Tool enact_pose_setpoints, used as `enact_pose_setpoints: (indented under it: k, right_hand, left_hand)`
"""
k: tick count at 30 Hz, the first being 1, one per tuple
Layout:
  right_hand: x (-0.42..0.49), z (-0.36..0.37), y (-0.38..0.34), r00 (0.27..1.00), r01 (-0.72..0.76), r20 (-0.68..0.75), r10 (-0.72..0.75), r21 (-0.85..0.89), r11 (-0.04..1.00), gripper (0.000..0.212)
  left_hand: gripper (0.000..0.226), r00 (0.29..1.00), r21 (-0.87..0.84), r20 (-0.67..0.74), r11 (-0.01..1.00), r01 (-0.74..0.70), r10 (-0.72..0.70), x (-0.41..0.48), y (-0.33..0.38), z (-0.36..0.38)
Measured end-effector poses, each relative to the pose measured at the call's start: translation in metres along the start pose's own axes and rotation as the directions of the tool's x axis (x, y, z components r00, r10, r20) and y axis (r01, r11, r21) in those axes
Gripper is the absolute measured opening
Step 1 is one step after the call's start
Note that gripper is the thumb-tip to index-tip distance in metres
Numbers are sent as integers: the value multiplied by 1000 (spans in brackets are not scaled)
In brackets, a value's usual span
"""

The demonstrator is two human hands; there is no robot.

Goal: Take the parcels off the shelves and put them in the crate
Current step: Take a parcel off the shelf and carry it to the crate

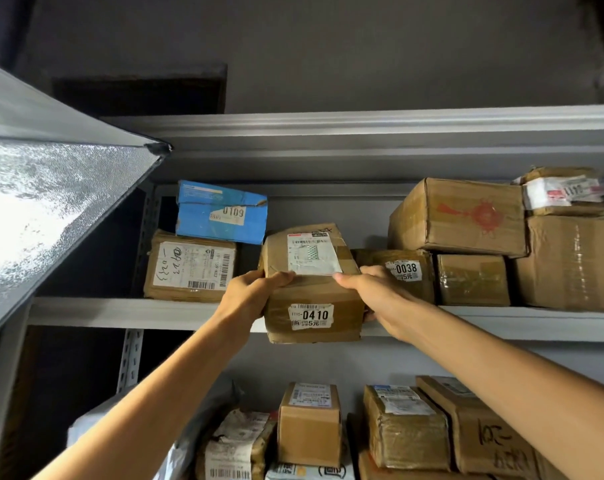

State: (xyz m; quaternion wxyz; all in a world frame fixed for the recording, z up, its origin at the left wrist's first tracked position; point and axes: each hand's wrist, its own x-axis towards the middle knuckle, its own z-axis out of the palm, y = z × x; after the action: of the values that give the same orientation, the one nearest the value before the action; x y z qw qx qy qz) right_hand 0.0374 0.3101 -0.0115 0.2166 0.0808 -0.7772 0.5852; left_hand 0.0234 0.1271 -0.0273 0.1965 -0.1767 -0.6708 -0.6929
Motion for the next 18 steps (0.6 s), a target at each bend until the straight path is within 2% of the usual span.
enact_pose_setpoints:
  k: [3,7,11,13,15,17,18]
  right_hand:
    - [0,-1,-2,1000,11,-27,-10,30,1000,62]
    - [-3,-10,-9,996,64,-69,-64,-1,998,35]
    - [-15,-14,-14,994,87,-77,-84,46,995,24]
    - [-21,-14,-14,993,99,-71,-92,108,989,24]
    - [-25,-16,-15,990,132,-76,-123,129,983,46]
    - [-26,-19,-16,979,183,-109,-172,106,977,85]
    - [-26,-21,-16,970,224,-122,-212,97,970,93]
  left_hand:
    - [35,999,-30,0,999,42,-42,-4,11,-1]
    - [42,998,-64,-27,996,56,-58,-9,21,3]
    - [20,998,-121,-65,993,-6,-2,-17,28,6]
    - [21,996,-104,-67,992,-66,59,-21,33,3]
    - [31,992,-105,-32,987,-122,119,-23,37,-4]
    - [53,984,-119,40,978,-170,175,-24,39,-8]
    - [64,978,-123,69,974,-189,198,-24,39,-9]
